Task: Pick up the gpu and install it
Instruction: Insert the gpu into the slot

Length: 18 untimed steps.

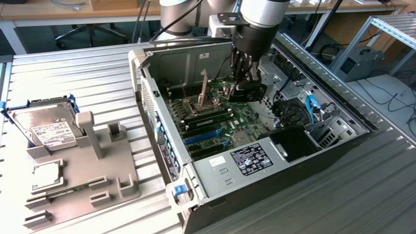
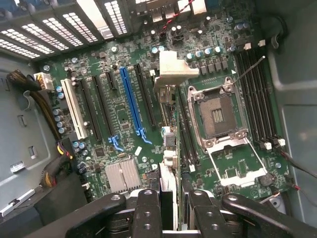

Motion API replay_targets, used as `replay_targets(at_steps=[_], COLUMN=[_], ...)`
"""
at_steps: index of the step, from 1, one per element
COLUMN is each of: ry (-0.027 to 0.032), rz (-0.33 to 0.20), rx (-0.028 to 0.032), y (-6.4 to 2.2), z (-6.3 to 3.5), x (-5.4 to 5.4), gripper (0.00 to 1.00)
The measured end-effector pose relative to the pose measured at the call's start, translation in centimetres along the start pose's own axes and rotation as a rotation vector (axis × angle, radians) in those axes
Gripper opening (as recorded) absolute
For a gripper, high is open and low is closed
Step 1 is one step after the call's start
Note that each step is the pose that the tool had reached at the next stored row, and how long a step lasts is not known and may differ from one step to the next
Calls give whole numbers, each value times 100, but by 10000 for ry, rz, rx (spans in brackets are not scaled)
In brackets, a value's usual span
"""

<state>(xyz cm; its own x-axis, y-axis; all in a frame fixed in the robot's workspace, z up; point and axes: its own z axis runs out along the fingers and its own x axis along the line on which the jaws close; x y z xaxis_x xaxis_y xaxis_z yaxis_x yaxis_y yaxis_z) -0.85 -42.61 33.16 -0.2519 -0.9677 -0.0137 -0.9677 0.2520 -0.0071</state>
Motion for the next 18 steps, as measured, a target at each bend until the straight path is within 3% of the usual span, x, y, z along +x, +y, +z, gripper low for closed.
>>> replay_targets(at_steps=[18], ry=[23], rz=[-927], rx=[-4], y=[0], z=[11], x=[0], gripper=[27])
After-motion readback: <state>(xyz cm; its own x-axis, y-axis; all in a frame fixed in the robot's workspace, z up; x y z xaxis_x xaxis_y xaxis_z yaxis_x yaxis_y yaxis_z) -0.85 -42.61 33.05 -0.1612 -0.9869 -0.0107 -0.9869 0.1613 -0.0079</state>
